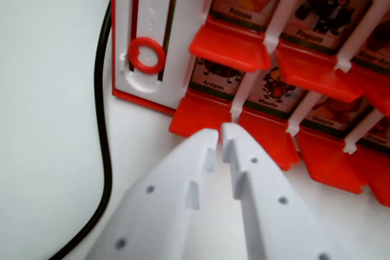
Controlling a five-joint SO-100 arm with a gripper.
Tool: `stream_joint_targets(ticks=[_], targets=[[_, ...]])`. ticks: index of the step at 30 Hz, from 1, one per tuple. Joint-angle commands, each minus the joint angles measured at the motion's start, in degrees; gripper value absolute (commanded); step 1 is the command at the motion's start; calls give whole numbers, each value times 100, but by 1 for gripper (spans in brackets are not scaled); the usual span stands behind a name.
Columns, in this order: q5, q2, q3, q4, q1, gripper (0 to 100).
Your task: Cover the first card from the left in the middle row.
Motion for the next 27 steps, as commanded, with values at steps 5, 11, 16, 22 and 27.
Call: stream_joint_targets(ticks=[5, 11, 16, 22, 27], targets=[[-35, -158, -835, -185, -79, 0], [-62, -483, -1143, -237, -88, 0], [-44, -668, -1292, -290, -88, 0], [-70, -870, -1450, -325, -35, 0], [-53, -1055, -1644, -352, -9, 0]])
